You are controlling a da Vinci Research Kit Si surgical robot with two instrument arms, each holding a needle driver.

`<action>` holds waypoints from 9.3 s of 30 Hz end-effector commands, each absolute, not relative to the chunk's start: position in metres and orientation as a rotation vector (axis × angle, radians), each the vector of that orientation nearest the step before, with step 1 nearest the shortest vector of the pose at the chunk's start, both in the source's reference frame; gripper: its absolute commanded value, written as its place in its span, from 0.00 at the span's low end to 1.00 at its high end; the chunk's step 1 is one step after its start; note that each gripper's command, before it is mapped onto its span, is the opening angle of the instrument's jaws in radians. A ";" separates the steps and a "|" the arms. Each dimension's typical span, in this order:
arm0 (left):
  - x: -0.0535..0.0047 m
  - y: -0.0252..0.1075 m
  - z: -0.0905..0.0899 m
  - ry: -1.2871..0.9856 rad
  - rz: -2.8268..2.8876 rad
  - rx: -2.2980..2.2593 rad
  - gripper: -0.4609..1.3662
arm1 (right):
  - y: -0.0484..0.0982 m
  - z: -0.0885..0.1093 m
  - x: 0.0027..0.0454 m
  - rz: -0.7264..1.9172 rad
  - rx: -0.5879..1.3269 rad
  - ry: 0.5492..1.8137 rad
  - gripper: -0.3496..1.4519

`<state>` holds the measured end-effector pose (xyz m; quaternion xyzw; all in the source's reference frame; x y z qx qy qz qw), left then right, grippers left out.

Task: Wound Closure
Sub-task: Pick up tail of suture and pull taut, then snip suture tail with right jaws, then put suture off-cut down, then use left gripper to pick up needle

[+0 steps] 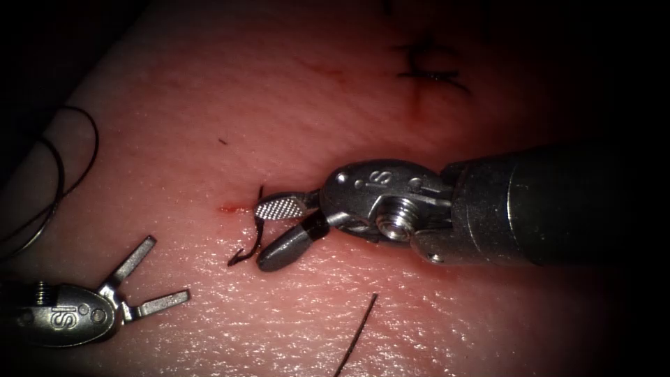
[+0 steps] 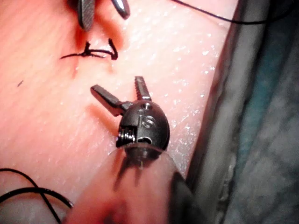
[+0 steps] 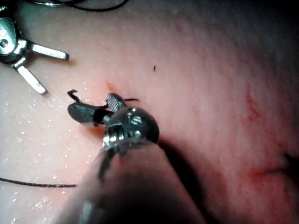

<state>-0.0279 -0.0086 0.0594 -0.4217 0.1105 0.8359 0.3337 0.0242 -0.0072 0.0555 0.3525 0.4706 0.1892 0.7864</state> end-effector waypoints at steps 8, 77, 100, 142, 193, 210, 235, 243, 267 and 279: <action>-0.0298 -0.008 0.060 0.235 2.231 -1.094 0.57 | -0.008 0.056 0.0207 0.408 0.743 1.004 0.84; -0.0318 -0.001 0.057 0.291 2.341 -1.125 0.06 | -0.009 0.056 0.0242 0.209 0.078 1.334 1.00; -0.0320 0.000 0.057 0.288 2.344 -1.139 0.06 | -0.010 0.058 0.0299 0.209 0.059 1.381 0.99; -0.0316 -0.001 0.057 0.274 2.349 -1.187 0.06 | -0.012 0.059 0.0340 0.264 0.089 1.421 0.00; -0.0249 -0.002 0.071 -0.074 2.355 -0.922 0.54 | -0.005 0.053 0.0135 0.453 0.210 1.014 0.88; -0.0202 -0.004 0.068 -0.084 2.238 -0.654 0.88 | -0.006 0.053 0.0138 0.466 0.273 0.984 0.89; -0.0236 -0.003 0.054 -0.176 2.196 -1.070 0.67 | -0.006 0.052 0.0140 0.346 0.252 1.009 0.82; -0.0247 -0.002 0.048 -0.129 2.313 -1.181 0.68 | -0.006 0.050 0.0143 0.375 0.301 1.073 0.81; -0.0226 -0.002 0.046 0.035 2.400 -1.330 0.73 | -0.007 0.048 0.0160 0.289 0.271 1.067 0.96; -0.0217 -0.002 0.046 0.029 2.382 -1.291 0.66 | -0.007 0.048 0.0164 0.287 0.263 1.069 0.96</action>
